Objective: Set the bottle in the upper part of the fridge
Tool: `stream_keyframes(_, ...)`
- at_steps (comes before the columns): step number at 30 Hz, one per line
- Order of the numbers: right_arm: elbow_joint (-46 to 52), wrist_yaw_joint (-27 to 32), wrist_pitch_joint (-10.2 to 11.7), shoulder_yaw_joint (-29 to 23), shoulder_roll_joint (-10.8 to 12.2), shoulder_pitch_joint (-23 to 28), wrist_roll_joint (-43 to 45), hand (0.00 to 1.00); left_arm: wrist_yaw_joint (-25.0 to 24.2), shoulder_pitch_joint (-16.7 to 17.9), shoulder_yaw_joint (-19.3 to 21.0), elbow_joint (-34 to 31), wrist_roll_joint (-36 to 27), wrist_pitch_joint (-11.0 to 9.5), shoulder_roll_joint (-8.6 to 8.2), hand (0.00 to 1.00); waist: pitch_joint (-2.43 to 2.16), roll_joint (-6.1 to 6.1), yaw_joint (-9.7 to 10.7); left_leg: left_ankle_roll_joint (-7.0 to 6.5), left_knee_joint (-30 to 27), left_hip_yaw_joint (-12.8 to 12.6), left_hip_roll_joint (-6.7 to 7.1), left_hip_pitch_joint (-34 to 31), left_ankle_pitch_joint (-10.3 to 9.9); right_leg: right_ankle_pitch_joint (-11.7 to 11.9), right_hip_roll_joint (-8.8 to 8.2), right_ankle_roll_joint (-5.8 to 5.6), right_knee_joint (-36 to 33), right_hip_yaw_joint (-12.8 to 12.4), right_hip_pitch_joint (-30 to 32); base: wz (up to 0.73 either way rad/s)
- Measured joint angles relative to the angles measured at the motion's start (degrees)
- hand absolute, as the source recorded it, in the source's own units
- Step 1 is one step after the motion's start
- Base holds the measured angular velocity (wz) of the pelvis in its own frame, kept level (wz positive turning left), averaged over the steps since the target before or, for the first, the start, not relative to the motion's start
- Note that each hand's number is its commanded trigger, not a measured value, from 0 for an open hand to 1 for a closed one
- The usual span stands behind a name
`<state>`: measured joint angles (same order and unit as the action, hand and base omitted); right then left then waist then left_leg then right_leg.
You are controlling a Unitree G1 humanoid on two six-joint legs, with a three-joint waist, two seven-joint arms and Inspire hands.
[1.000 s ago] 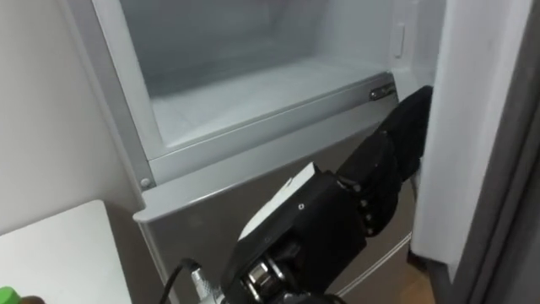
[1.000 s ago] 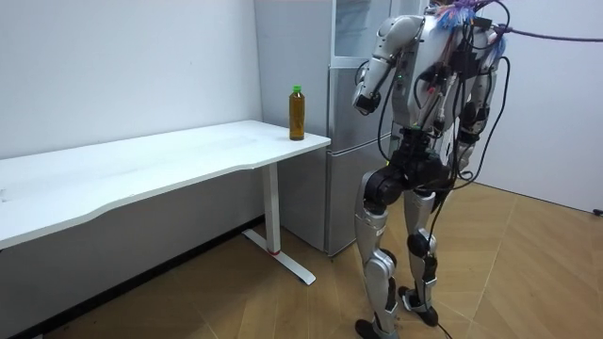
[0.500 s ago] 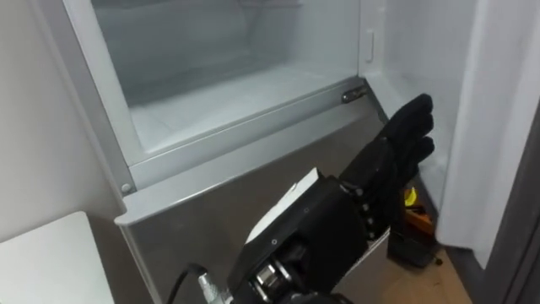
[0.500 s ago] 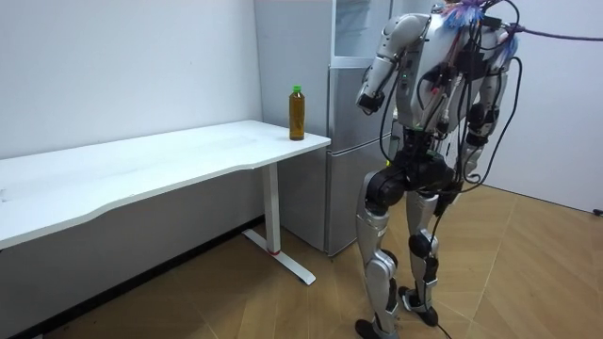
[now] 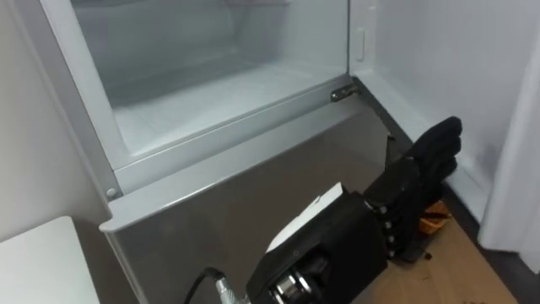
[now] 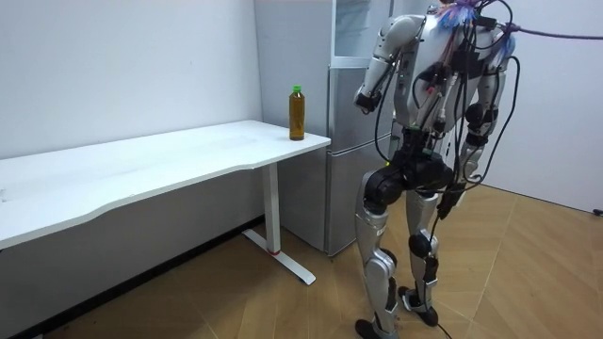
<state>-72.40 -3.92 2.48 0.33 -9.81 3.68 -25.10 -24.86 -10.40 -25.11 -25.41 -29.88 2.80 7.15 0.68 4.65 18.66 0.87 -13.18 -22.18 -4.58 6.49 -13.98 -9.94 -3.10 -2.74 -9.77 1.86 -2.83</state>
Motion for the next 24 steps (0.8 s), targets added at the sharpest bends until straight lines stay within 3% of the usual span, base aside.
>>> stream_keyframes(5,0.00,-0.03,-0.01,0.73,0.00,0.03,-1.87,0.00,0.14,-0.28,-0.89,0.45,-2.90,-0.16,-0.14,0.00,0.00,0.01,0.10,0.00,0.00,-1.39,-0.11,-0.07,0.00,0.02,0.12,0.02,-0.06,-0.67,0.34,-0.08)
stream_keyframes(10,0.08,-0.67,-0.15,0.77,-0.18,0.26,-2.74,0.00,0.35,-3.78,-1.69,2.68,-4.29,-0.15,-0.07,0.00,0.11,0.19,0.18,0.00,0.00,-2.73,-0.24,-0.11,0.00,0.38,0.36,0.08,-0.24,-2.14,0.95,-0.14)
stream_keyframes(15,0.02,-0.83,-1.34,0.68,-1.42,0.59,-2.89,0.00,0.61,-5.50,-1.88,3.19,-4.24,-0.06,-0.07,0.00,0.21,1.36,1.93,0.00,0.00,-3.14,-0.34,0.10,-0.01,0.61,0.63,0.14,-0.25,-3.19,0.94,-0.12)
stream_keyframes(24,-0.06,-0.45,-2.10,2.00,-2.14,1.50,-3.81,0.00,0.65,-6.36,-1.94,5.52,-4.28,-0.33,-0.07,0.00,0.33,1.69,1.96,0.14,0.01,-3.88,-1.14,0.02,-0.08,0.91,1.26,0.62,-0.67,-2.64,1.07,0.00)
